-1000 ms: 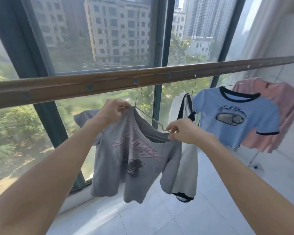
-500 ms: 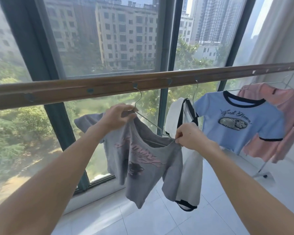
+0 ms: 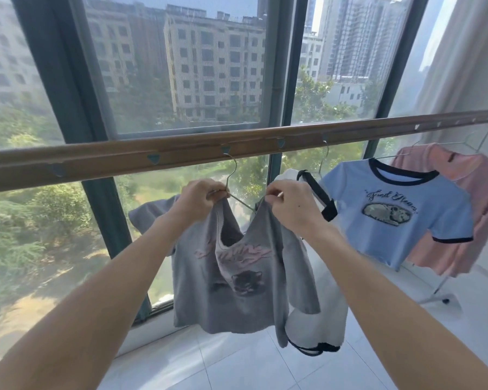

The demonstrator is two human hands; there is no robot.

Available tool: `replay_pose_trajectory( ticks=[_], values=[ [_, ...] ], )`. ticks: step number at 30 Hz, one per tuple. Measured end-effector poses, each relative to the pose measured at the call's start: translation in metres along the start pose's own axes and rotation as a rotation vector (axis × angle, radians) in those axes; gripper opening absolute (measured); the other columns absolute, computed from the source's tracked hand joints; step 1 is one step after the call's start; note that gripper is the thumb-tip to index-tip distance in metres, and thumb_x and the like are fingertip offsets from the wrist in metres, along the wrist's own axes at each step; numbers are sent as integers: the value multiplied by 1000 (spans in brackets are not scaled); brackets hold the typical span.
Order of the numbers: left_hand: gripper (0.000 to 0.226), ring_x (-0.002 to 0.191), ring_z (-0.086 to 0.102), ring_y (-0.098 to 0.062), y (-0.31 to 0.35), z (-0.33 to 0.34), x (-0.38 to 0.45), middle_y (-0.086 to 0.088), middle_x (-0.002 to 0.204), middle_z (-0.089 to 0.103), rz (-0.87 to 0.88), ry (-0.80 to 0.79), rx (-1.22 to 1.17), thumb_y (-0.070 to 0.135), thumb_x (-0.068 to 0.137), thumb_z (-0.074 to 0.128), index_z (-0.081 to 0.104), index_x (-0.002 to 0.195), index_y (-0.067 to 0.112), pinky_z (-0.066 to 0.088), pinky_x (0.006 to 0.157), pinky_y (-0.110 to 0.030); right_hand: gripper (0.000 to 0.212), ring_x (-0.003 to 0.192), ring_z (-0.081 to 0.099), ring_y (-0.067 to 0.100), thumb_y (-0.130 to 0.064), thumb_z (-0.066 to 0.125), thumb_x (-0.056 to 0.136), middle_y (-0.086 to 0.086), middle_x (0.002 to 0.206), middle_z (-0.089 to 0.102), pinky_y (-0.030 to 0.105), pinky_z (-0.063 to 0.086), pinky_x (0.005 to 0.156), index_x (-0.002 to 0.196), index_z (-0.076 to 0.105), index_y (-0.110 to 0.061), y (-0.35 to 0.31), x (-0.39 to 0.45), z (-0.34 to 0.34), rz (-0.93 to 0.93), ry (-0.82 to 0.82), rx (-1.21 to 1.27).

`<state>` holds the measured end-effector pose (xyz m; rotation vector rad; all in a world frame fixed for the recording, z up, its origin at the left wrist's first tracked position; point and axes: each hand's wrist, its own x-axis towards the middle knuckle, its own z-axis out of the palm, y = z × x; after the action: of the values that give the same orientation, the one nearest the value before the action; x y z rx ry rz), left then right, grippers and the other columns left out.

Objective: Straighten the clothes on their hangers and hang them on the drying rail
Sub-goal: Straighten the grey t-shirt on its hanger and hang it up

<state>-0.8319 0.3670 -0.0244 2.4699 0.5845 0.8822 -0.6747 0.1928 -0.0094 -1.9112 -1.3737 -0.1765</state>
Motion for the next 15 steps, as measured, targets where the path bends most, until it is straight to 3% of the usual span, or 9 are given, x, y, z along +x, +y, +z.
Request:
replay_pose_trajectory(
  ticks=[5,7,11,15],
  values=[
    [16,94,66,-24,4,-3,-7,-4,97,74,20,-29,22,12,91,63,74,102,11,52,91,-44,18,87,64,15,-24,61,94,-2,98,70,26,49,78,106,73,-17,-1,-5,17,73,-190,4],
    [16,94,66,-21,6,-6,-8,-6,99,74,38,-26,36,9,91,62,73,103,8,51,91,-34,23,87,64,17,-28,61,95,-1,102,71,27,50,79,111,73,-17,0,-9,17,88,-239,3],
    [16,87,63,-10,6,-15,-15,-4,98,74,83,4,81,8,90,62,73,101,9,43,78,-8,21,92,65,19,-18,60,96,4,104,74,23,44,79,107,76,-12,-1,-12,16,77,-292,19],
    [16,85,68,-12,-7,-30,-22,-1,91,74,66,38,98,2,85,63,75,95,8,52,82,-16,20,86,67,23,-12,58,94,7,94,75,24,47,72,97,78,-9,2,-13,17,74,-279,-4]
  ],
)
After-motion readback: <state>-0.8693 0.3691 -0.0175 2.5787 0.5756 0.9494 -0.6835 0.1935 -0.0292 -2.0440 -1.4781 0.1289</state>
